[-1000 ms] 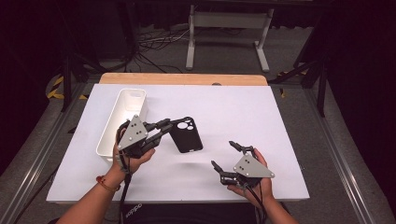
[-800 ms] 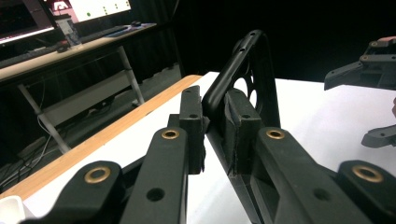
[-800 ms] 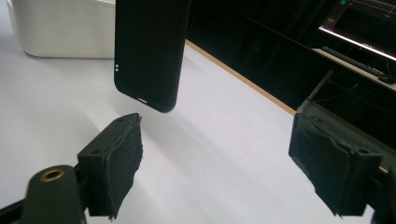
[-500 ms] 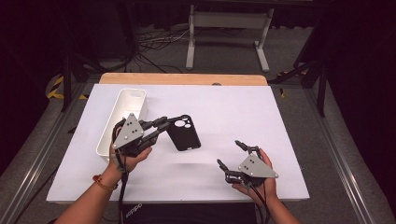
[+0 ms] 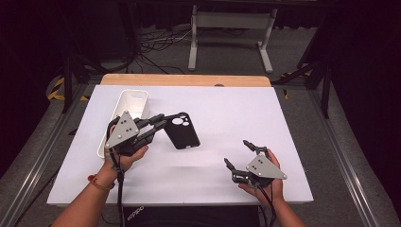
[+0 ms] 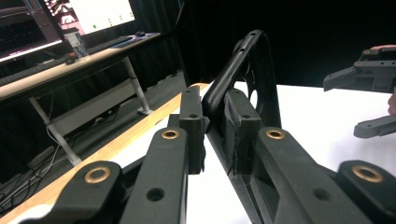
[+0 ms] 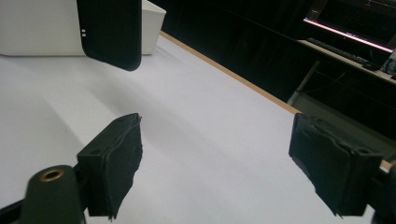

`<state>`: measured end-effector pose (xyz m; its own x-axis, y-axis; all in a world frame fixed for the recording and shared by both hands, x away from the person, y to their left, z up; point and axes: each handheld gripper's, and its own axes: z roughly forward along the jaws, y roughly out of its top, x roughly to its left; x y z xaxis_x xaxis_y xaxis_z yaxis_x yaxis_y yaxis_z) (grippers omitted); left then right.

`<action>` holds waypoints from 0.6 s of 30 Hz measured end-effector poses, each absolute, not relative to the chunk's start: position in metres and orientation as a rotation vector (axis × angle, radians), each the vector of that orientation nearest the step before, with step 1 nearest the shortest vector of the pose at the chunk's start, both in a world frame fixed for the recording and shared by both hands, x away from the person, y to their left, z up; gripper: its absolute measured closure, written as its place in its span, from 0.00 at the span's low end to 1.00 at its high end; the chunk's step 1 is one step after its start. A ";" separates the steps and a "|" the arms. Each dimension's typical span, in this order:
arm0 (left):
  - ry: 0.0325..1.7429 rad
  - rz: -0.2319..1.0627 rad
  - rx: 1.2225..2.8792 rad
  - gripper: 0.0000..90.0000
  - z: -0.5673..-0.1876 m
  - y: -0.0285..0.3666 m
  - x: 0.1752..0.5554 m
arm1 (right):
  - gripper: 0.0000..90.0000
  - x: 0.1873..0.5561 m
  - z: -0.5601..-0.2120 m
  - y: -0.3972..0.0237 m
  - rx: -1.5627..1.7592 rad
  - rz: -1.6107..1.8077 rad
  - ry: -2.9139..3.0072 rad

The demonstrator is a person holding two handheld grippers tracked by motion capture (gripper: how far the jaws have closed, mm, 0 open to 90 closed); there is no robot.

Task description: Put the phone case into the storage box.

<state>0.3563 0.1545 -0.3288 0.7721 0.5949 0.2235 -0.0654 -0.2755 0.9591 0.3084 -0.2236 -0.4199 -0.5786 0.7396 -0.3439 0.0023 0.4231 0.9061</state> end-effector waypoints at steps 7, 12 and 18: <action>0.393 0.700 1.764 0.89 -0.320 0.161 0.357 | 0.20 0.309 -0.423 -0.220 0.631 1.218 1.928; 0.385 0.720 1.780 0.89 -0.313 0.166 0.359 | 0.19 0.309 -0.425 -0.217 0.623 1.208 1.938; 0.392 0.717 1.774 0.89 -0.308 0.174 0.364 | 0.19 0.309 -0.428 -0.215 0.623 1.188 1.950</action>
